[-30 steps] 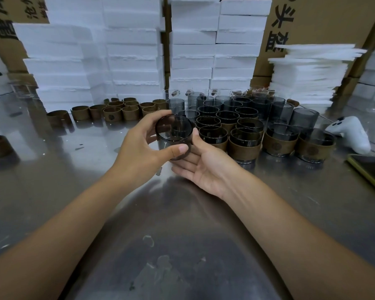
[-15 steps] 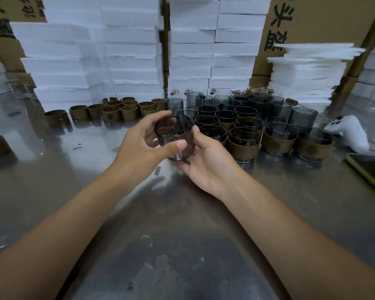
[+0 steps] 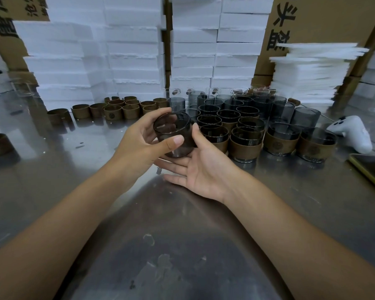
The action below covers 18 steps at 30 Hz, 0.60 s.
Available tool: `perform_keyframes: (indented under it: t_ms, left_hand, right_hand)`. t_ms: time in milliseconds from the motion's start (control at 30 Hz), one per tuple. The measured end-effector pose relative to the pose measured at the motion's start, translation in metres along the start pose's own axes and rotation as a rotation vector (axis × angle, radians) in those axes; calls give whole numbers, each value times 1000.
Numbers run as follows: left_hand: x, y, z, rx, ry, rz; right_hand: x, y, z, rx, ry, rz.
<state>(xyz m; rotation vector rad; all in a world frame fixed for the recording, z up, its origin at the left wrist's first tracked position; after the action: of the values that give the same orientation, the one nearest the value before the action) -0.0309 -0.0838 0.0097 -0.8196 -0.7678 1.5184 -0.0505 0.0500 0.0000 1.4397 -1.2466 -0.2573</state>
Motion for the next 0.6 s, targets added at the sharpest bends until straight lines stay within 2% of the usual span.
perform_keyframes:
  t_ms: [133,367,600]
  left_hand:
    - [1,0,0,-8,6,62]
    - [3,1,0,-19,4,85]
    - [0,2,2,-155,-128,-73]
  right_hand:
    - [-1,0,-1,13,-72,23]
    - [-4,2,1,-105,-169,34]
    - [-1,2,2,-337,-264,-247]
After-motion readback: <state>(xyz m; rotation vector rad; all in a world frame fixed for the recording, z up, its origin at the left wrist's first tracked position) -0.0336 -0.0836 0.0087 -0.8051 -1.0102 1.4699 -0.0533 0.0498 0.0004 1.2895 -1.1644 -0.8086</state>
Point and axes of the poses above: each hand's wrist, its own z-axis towards the middle knuckle, its own x-axis out of the palm, y = z × x, the point moved 1 cm from there along z, towards the middle knuckle, and after that the axes turned 6 degrees about x, right-handed, at the moved point
